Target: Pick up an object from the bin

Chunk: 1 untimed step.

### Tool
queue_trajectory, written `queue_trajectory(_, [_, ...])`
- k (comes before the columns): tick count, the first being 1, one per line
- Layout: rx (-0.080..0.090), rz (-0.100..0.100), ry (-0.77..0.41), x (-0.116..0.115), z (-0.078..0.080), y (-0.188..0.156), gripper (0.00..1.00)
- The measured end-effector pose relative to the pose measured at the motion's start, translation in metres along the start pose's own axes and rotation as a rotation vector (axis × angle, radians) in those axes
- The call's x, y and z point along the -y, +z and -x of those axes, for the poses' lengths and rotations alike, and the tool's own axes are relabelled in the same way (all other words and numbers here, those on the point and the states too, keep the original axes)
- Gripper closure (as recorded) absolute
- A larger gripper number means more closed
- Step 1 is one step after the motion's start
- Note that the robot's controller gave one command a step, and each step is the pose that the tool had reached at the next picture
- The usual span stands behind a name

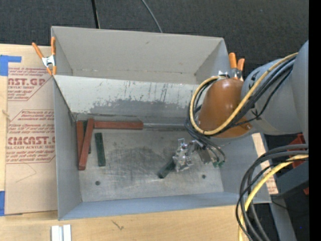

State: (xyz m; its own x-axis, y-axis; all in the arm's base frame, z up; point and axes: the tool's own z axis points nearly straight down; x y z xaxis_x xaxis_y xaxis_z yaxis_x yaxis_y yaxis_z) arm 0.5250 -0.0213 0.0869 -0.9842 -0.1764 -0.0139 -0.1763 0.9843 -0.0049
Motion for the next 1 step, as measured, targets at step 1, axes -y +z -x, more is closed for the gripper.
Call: queue_trajectory(1, [-0.018, 0.004, -0.001, -0.0015, -0.0044, 0.0022, 0.0])
